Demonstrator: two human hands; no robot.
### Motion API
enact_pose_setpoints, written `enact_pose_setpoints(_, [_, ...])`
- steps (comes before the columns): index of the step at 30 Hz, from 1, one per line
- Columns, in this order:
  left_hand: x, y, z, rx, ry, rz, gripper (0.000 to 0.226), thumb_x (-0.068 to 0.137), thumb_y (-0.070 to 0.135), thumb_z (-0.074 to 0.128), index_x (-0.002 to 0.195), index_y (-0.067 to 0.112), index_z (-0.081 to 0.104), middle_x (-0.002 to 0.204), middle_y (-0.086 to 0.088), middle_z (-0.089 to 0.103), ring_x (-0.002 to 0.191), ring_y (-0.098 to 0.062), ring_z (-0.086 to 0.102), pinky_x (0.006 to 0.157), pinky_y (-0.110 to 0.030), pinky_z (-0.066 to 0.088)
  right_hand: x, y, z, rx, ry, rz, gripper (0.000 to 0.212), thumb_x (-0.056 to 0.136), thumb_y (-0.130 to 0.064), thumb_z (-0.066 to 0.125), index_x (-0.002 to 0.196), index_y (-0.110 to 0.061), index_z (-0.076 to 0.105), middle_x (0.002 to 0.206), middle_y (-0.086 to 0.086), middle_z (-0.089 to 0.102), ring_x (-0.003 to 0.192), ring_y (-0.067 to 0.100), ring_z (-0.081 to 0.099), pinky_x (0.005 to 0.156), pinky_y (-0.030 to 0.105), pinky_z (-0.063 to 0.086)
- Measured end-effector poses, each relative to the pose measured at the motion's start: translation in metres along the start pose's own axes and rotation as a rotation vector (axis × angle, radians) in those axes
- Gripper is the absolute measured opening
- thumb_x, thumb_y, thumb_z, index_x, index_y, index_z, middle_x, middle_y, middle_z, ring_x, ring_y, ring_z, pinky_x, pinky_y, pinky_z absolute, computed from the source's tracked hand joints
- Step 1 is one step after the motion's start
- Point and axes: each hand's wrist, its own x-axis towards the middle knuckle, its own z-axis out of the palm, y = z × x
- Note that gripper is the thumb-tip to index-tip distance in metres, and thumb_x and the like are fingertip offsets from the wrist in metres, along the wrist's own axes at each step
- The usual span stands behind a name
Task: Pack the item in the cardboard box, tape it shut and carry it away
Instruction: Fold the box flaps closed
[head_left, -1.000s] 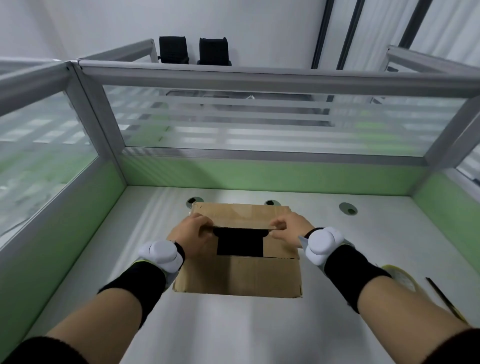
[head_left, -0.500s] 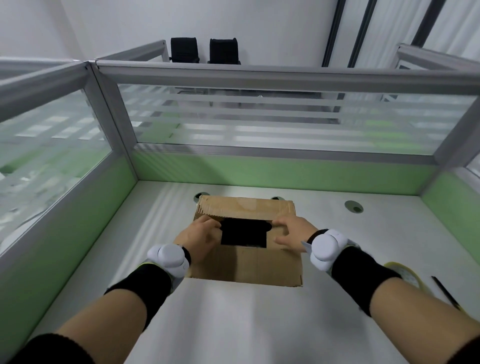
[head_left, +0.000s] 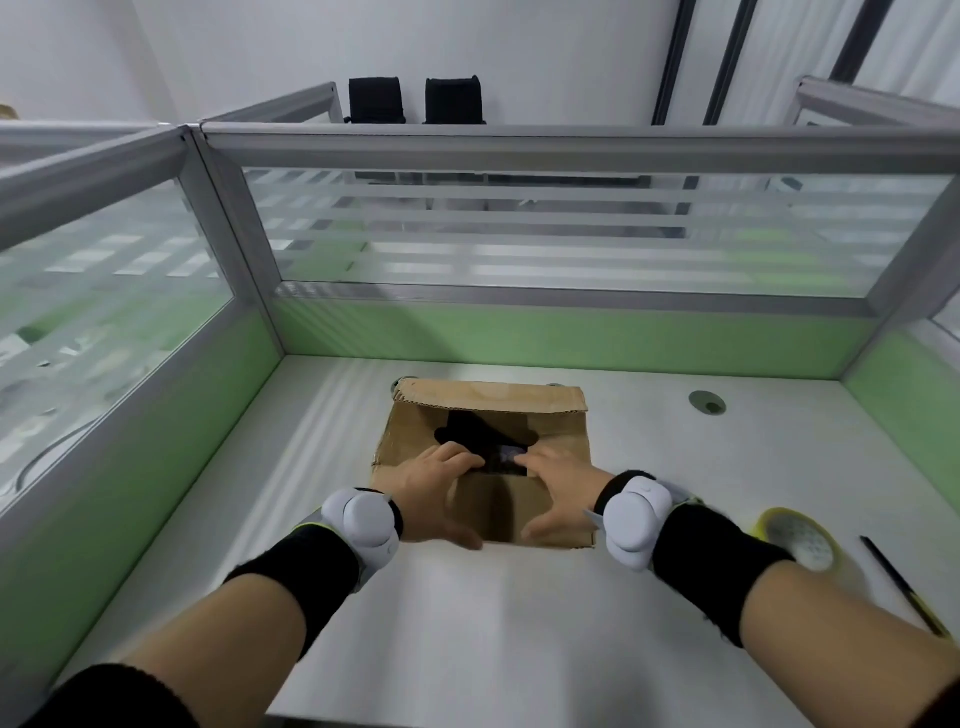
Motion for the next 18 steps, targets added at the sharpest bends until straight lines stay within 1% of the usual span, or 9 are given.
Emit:
enact_pose_setpoints(2, [0.000,0.003,0.004,0.038,0.001,0.023,0.097,0.056,0.066,0.071,0.137,0.036,0.027,0.137,0.013,0.033,0.124,-0.013,0.039,0.078,-0.023,0.035,-0.001,0.001,0.006,-0.008,-0.017,0.005,0.100,0.073,-0.044,0.073,0.149,-0.015,0.014,0.154,0.008,0.020,0.142,0.027,0.020,0.115,0.038,0.025])
enact_pose_setpoints(4, [0.002,0.004,0.007,0.056,-0.007,0.049,0.099,0.055,0.061,0.075,0.138,0.034,0.027,0.138,0.011,0.033,0.124,-0.014,0.038,0.079,-0.022,0.030,-0.002,0.002,0.011,-0.002,-0.033,0.013,0.107,0.070,-0.045,0.075,0.150,-0.019,0.009,0.155,0.007,0.017,0.143,0.027,0.016,0.115,0.039,0.025])
enact_pose_setpoints(6, [0.005,0.004,0.009,0.052,-0.022,0.063,0.100,0.056,0.056,0.077,0.138,0.032,0.027,0.138,0.008,0.033,0.125,-0.016,0.037,0.086,-0.024,0.035,-0.003,0.004,0.013,-0.032,-0.041,0.010,0.109,0.068,-0.044,0.076,0.150,-0.021,0.007,0.155,0.006,0.016,0.143,0.027,0.016,0.116,0.040,0.026])
enact_pose_setpoints(8, [0.010,0.004,0.011,0.042,-0.047,0.071,0.099,0.057,0.051,0.079,0.138,0.031,0.027,0.138,0.006,0.033,0.125,-0.018,0.037,0.098,-0.031,0.040,-0.002,0.005,0.014,-0.064,-0.038,0.009,0.110,0.068,-0.043,0.076,0.150,-0.021,0.006,0.155,0.006,0.016,0.143,0.027,0.017,0.116,0.040,0.026])
enact_pose_setpoints(9, [0.010,0.003,0.011,0.041,-0.058,0.073,0.097,0.057,0.049,0.079,0.138,0.030,0.028,0.137,0.005,0.033,0.124,-0.019,0.037,0.100,-0.034,0.041,-0.002,0.004,0.014,-0.074,-0.035,0.005,0.109,0.069,-0.042,0.076,0.150,-0.021,0.006,0.155,0.006,0.018,0.142,0.027,0.019,0.115,0.040,0.027])
enact_pose_setpoints(15, [0.019,0.001,0.000,0.056,-0.117,0.077,0.092,0.060,0.047,0.077,0.137,0.032,0.029,0.137,0.008,0.034,0.125,-0.016,0.037,0.099,-0.036,0.044,0.001,0.009,0.005,-0.038,-0.046,-0.030,0.100,0.073,-0.038,0.075,0.149,-0.017,0.014,0.149,0.008,0.027,0.138,0.026,0.027,0.113,0.036,0.029])
enact_pose_setpoints(18, [0.022,0.001,-0.012,0.046,-0.136,0.080,0.088,0.061,0.047,0.077,0.136,0.031,0.034,0.137,0.010,0.036,0.122,-0.015,0.043,0.099,-0.035,0.044,0.001,0.014,-0.005,0.000,-0.048,-0.043,0.093,0.075,-0.038,0.073,0.148,-0.018,0.019,0.146,0.006,0.033,0.134,0.023,0.034,0.108,0.032,0.033])
